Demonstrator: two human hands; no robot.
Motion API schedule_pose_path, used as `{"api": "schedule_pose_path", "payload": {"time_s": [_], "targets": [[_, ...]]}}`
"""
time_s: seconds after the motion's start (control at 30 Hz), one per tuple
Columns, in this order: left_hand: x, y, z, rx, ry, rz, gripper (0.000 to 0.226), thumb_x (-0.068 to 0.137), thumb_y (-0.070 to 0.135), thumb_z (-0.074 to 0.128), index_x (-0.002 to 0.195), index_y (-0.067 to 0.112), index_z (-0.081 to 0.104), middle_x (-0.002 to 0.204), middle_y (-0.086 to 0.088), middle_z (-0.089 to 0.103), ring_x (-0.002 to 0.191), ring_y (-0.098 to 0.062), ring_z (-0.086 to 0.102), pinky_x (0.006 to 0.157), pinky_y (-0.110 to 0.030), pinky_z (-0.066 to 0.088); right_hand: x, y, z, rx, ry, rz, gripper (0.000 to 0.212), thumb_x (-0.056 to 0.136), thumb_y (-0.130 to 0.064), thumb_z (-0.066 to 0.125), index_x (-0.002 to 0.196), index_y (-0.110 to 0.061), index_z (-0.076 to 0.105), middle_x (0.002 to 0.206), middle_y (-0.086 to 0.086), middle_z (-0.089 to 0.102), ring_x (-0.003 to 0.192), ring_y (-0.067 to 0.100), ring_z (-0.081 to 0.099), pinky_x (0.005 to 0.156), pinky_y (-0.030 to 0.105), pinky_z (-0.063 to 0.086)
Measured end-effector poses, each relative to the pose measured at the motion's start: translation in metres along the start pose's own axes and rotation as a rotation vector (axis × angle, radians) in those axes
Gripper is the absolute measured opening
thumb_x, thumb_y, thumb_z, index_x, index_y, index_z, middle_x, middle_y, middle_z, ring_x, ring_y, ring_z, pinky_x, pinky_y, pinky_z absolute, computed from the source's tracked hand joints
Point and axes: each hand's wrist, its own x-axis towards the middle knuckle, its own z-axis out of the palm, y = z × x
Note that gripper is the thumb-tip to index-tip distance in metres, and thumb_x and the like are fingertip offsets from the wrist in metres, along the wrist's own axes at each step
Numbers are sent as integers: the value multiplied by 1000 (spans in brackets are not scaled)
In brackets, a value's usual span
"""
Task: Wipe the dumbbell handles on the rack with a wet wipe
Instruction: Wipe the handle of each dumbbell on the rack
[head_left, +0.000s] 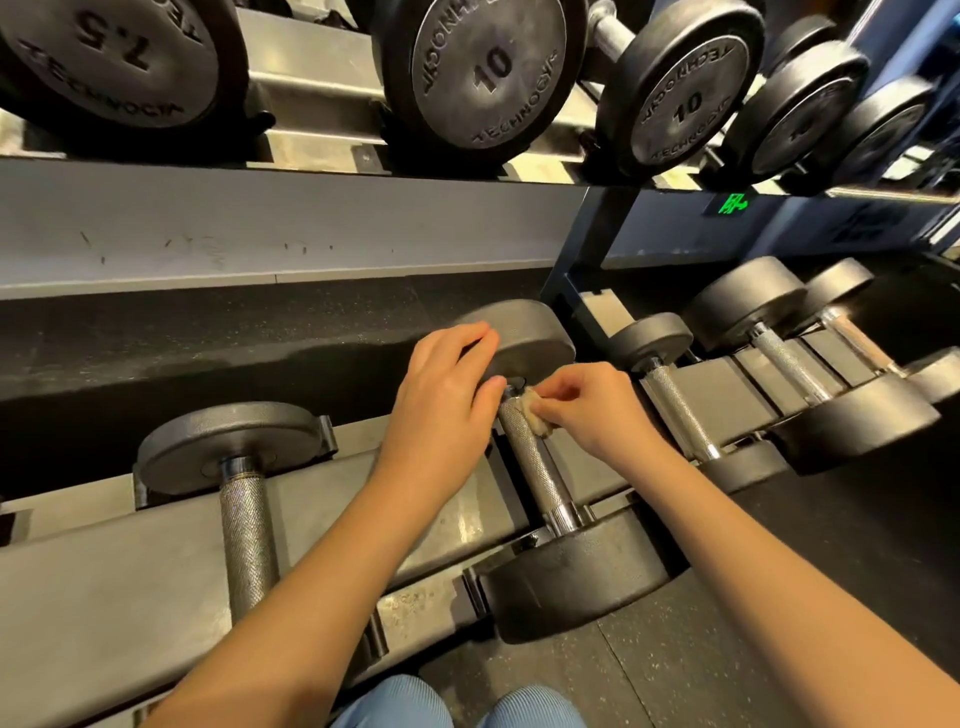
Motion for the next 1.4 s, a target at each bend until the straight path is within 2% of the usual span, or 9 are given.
{"api": "schedule_pose_path", "payload": {"time_s": [0.1,0.2,0.37,0.57,0.73,1.0,1.2,1.3,1.4], "targets": [[1,-3,-1,-29,-22,-15,45,96,20,51,141,15,44,143,3,42,133,-8,26,106,-18,16,5,-5,5,108,44,21,1,83,-16,73,82,-16,72,76,-6,66,72,4,61,67,16,47],[-1,-5,-2,-29,-55,-9,48,97,21,51,144,18,39,146,5,37,136,-6,23,106,-17,16,1,-6,0,120,-44,40,4,81,-16,74,79,-14,71,78,-1,70,73,9,65,72,23,53],[-3,-5,-4,-15,-61,15,51,96,22,51,145,17,37,148,5,35,137,-8,21,106,-17,16,-30,-3,-10,-204,-211,-42,14,80,-26,75,84,-13,69,79,1,65,67,5,53,56,7,40],[-4,-5,-3,-14,-78,7,54,97,22,51,147,20,31,150,7,31,139,-6,18,107,-17,14,-14,-19,5,-131,-16,-32,7,85,-22,69,83,-19,63,75,-5,58,65,1,50,50,7,36],[-5,-5,-3,-16,-87,-7,55,97,21,51,147,21,31,151,7,30,139,-5,17,107,-17,13,-5,-20,12,-37,56,-32,7,88,-22,66,85,-19,60,76,-7,56,70,4,51,56,13,35],[-4,-7,-4,-48,-82,-3,52,97,21,51,146,21,34,149,7,33,137,-4,18,106,-18,15,-39,-6,-12,-322,-287,-56,16,86,-28,68,78,-21,57,67,-10,51,60,4,47,50,8,36],[-4,-7,-3,-73,-79,-13,53,96,19,52,146,21,35,149,8,34,137,-4,20,107,-19,18,-8,-11,2,-135,31,5,6,89,-16,62,85,-16,58,73,-6,52,63,2,46,50,7,37],[-4,-8,-3,-74,-84,-12,53,96,19,52,146,22,35,148,7,34,137,-4,21,106,-18,18,2,-5,1,-66,-42,52,4,89,-16,64,86,-14,62,73,-6,56,69,6,53,55,8,39],[-4,-9,-3,-72,-84,-12,52,96,19,51,146,22,35,148,7,34,136,-3,20,106,-18,18,-12,7,-13,-75,-232,43,9,85,-15,67,78,-17,61,70,-4,58,67,9,53,68,21,46]]}}
